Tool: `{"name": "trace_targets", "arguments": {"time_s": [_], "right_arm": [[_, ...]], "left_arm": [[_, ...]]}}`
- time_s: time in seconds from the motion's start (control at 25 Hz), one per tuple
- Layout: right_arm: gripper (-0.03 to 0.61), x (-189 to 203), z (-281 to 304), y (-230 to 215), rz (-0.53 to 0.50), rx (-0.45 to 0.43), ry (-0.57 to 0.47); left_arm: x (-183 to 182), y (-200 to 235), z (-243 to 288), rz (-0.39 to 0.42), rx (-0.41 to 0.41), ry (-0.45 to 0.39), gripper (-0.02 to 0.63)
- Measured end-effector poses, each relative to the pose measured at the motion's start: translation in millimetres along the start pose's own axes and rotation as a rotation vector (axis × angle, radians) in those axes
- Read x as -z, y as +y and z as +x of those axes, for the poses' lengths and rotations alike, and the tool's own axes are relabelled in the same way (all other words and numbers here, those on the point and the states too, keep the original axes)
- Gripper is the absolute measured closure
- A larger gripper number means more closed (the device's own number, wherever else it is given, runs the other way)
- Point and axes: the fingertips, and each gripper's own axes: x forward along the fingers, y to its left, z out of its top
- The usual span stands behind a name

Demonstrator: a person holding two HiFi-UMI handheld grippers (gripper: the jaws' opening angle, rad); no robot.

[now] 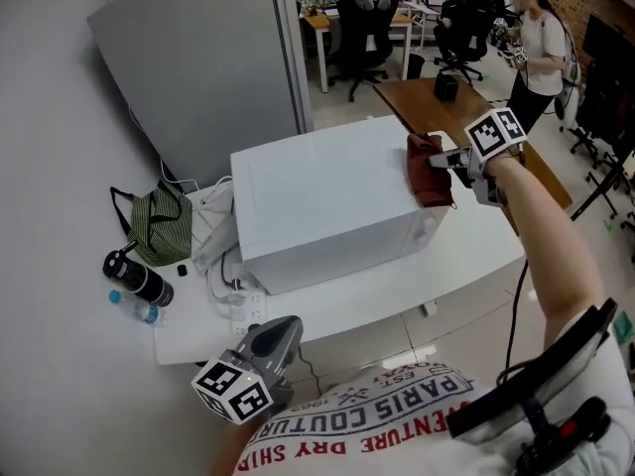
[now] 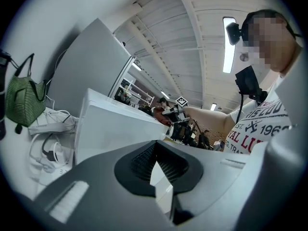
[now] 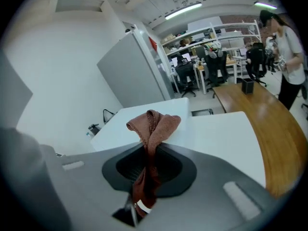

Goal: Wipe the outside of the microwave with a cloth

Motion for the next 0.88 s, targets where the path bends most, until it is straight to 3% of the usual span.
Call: {"name": "trace_targets", "arguments": {"time_s": [0.32,0.48,0.68,0.88], "right_arm": [[0.534,-62,69,153,-0.284,-0.180,0.010],[0.534,-79,126,225,-0.371,-0.289,0.051],[0.534,-86,181,280,-0.391,-0.372,0.105],[0.534,-90,236,291,-0.364,-0.370,0.159]], "left_arm": [[-4,21,-44,-0.019,-0.095,-0.062,0.607],[-4,40,-87,-0.038,-0.214,-0.125,0.607],[-4,51,-135,-0.050,-0.326,-0.173,0.607],[1,63,-176,-0.073,-0.429,-0.235,0.607]]}}
